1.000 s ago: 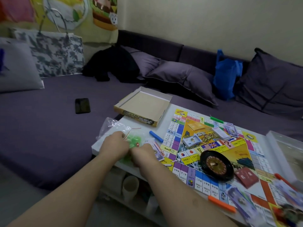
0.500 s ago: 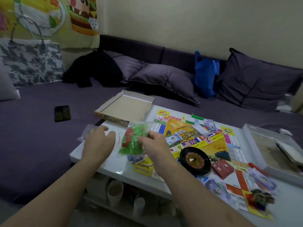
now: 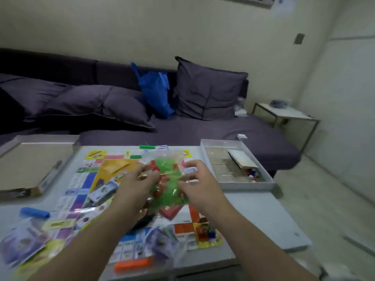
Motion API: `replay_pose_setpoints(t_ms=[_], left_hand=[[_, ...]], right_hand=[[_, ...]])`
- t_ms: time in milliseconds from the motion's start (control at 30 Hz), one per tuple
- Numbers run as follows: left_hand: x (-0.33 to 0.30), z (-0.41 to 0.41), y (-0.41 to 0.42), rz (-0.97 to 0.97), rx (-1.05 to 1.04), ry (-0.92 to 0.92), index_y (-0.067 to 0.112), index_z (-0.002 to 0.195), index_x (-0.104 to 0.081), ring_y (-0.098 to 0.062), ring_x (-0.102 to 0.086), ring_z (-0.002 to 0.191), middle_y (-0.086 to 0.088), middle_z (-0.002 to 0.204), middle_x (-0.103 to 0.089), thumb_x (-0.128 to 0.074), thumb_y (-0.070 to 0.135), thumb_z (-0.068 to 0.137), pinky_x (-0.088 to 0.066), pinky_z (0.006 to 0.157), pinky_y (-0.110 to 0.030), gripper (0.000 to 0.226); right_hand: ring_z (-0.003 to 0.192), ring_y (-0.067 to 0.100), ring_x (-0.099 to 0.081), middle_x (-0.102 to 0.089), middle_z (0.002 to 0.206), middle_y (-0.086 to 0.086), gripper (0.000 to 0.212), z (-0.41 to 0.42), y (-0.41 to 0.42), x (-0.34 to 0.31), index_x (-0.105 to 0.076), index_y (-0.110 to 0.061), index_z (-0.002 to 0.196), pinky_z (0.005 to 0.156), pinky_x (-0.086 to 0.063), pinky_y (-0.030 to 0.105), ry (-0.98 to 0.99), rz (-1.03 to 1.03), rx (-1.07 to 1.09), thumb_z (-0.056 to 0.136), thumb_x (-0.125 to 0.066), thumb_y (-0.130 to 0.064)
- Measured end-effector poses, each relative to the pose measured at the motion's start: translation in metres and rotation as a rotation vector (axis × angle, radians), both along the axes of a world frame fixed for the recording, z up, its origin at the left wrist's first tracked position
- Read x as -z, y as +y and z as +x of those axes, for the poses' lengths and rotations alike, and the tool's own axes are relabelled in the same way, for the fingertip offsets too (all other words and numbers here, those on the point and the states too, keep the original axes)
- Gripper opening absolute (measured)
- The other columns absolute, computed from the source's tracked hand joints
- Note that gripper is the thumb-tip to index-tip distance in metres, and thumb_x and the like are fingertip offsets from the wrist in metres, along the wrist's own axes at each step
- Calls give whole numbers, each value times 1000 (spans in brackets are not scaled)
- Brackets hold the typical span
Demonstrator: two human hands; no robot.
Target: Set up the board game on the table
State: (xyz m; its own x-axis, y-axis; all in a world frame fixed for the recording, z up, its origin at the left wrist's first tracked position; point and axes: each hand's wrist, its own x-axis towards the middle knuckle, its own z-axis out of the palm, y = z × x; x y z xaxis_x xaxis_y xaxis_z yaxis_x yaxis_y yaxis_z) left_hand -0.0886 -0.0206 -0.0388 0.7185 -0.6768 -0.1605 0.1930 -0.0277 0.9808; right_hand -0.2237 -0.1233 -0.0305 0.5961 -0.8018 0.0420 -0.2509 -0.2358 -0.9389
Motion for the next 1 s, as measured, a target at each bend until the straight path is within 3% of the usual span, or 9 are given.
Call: replay_pose_setpoints(t_ms=[67,133,200,400,500,633,733,900,1000], left_hand=[[0,-23,-47,30,104,26,20,111,-72,-32,-77,89,-11,102,-79,-76,19,93,-61,62,-40,19],[3,-41,-93,69,205,43,21,122,-68,-31,-77,95,-11,106,-78,-86,15,81,-62,67,-41,45],[10,-53,-135,125,277,-39,22,137,-59,-27,-73,101,-8,117,-74,-89,19,80,-62,78,-43,65],[17,-68,-240,203,352,-246,11,146,-50,-21,-69,97,-5,111,-66,-70,10,98,-61,91,-42,52],[25,-69,-260,353,326,-507,12,117,-56,-15,-60,80,-4,98,-66,-60,16,101,-53,71,-30,17],[41,-74,-256,346,320,-752,15,146,-51,-1,-49,76,0,128,-62,-55,11,103,-35,54,-11,43],[44,-79,-249,337,349,-756,19,147,-54,-1,-51,71,-1,132,-63,-56,7,102,-40,47,-9,46],[41,-81,-233,361,404,-784,25,143,-59,-3,-58,68,0,127,-63,-57,9,103,-53,48,-19,43],[35,-74,-214,349,420,-824,25,142,-60,-2,-61,86,4,138,-62,-56,7,103,-46,51,-5,44]], right_hand=[[76,14,-72,-71,99,0,43,-27,-39,3,-60,-38,114,67,-63,36,-16,-10,96,90,-69,-3],[78,11,-70,-69,102,-1,43,-50,-81,8,-62,-33,115,60,-59,27,-7,-12,184,91,-67,3],[83,12,-69,-68,104,-2,42,-64,-122,18,-63,-33,111,66,-61,31,15,-52,260,90,-67,3],[86,19,-70,-69,105,-6,32,-70,-220,40,-62,-34,107,72,-58,35,64,-161,379,92,-63,-6],[97,21,-69,-66,117,-3,31,-72,-240,55,-64,-28,126,85,-59,40,256,-273,364,97,-63,-18],[118,23,-59,-61,132,0,45,-77,-236,70,-66,-20,132,98,-50,33,430,-476,360,89,-62,-8],[127,23,-53,-59,136,0,46,-79,-229,73,-63,-20,136,103,-47,36,500,-537,296,91,-61,-12],[116,23,-59,-67,123,-5,34,-75,-207,72,-67,-32,130,102,-45,44,710,-534,138,97,-58,-26],[113,23,-58,-64,118,-4,24,-72,-196,62,-67,-23,116,98,-48,43,613,-567,207,94,-61,-20]])
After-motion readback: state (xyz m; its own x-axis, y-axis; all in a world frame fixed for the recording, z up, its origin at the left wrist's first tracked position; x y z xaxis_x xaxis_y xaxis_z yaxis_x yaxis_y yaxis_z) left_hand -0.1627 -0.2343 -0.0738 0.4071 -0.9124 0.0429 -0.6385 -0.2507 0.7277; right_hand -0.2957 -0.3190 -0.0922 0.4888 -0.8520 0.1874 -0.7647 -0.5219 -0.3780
